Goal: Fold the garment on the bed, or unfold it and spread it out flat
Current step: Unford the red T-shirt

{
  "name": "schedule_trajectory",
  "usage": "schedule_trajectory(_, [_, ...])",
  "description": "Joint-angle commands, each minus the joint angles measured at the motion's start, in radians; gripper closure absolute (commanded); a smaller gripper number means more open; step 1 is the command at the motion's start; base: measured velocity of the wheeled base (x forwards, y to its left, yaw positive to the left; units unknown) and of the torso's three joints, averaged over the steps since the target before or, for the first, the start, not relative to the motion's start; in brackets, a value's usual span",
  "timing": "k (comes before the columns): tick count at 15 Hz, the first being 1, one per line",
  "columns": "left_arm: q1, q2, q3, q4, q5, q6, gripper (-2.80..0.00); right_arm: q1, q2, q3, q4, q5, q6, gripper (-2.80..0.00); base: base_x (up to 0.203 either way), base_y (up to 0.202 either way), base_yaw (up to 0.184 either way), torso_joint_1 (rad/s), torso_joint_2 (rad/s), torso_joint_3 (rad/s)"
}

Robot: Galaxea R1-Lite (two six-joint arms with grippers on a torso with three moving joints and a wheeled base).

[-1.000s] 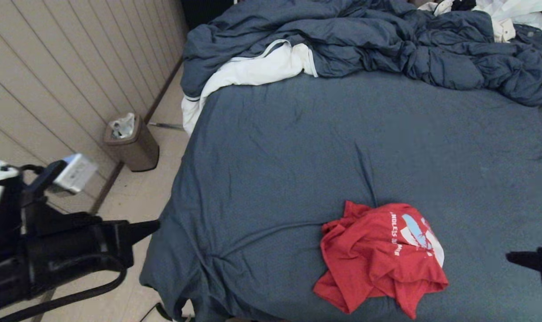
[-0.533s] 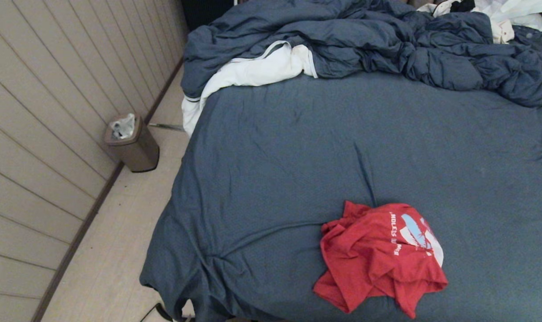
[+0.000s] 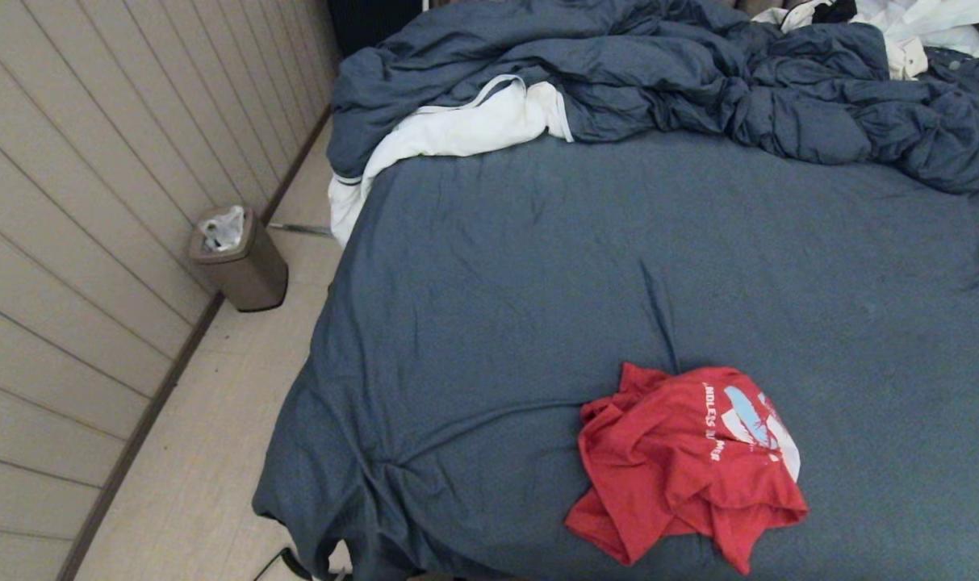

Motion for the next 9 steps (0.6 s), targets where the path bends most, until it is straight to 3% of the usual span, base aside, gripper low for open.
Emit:
schedule_trajectory(1, [0.027,-0.120,0.111,-0.030,-0.065,0.022,0.00,0.012,-0.141,0.114,-0.034,-0.017,0.008,0.00,0.000,0.000,0.000,0.000,0.00,0.000])
schedule_trajectory(4, [0.022,-0.217,0.423,-0.310,-0.113,0.102,0.00,0.031,-0.229,0.369,-0.320,-0.146,0.024,0.00,0.000,0.000,0.000,0.000,0.00,0.000])
schedule_trajectory(7, [0.020,-0.269,0.704,-0.823,-0.122,0.211,0.00,0.042,-0.289,0.659,-0.740,-0.251,0.041,0.00,0.000,0.000,0.000,0.000,0.00,0.000])
schedule_trajectory(9, [0.018,-0.283,0.761,-0.917,-0.253,0.292,0.00,0.053,-0.332,0.713,-0.853,-0.280,0.045,0.00,0.000,0.000,0.000,0.000,0.00,0.000])
